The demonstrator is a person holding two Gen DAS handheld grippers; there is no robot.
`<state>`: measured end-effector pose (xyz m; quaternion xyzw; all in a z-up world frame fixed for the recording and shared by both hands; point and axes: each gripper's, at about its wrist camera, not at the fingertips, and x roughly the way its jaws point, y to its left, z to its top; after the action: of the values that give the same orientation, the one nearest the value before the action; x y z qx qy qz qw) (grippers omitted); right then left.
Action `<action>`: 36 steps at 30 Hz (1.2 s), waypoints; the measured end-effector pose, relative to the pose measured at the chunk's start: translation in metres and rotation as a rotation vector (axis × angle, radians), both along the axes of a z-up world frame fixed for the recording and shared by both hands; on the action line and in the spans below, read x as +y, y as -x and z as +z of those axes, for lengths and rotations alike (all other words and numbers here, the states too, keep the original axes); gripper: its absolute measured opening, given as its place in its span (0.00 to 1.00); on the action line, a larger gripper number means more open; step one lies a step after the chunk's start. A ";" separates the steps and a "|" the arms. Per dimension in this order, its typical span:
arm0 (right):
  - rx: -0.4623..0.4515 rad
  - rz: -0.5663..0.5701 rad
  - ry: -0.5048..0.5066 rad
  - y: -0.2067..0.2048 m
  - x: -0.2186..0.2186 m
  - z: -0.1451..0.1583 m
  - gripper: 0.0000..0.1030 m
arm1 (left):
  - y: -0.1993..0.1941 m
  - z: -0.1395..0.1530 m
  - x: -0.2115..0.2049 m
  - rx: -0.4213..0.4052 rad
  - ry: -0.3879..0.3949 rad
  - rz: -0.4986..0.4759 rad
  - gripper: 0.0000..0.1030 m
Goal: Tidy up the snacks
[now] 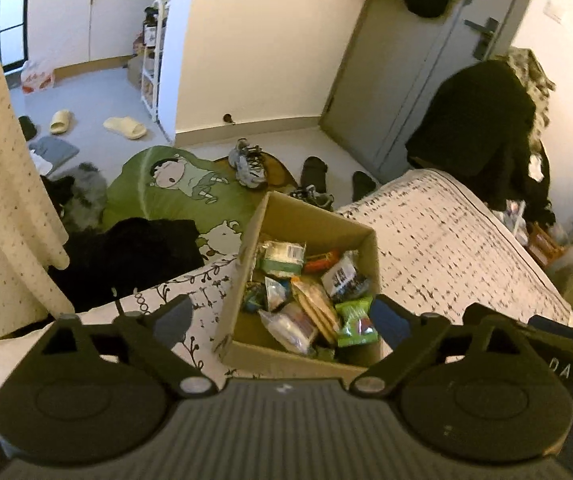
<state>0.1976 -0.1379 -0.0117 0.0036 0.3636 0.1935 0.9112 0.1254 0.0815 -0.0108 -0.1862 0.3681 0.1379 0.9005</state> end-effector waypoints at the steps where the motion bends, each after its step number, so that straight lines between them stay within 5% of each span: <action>1: -0.003 -0.009 -0.001 0.003 -0.004 0.000 1.00 | 0.003 0.000 -0.002 -0.005 -0.005 -0.005 0.94; 14: -0.047 -0.033 0.043 0.054 -0.038 -0.005 1.00 | 0.032 0.007 -0.013 -0.041 -0.045 -0.081 1.00; 36: -0.042 -0.070 -0.072 0.097 -0.069 0.000 1.00 | 0.073 0.015 -0.032 -0.101 -0.184 -0.195 1.00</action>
<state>0.1007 -0.2064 -0.0114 0.0451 0.3369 0.1746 0.9241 0.0522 0.0493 0.0040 -0.0730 0.3244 0.0731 0.9403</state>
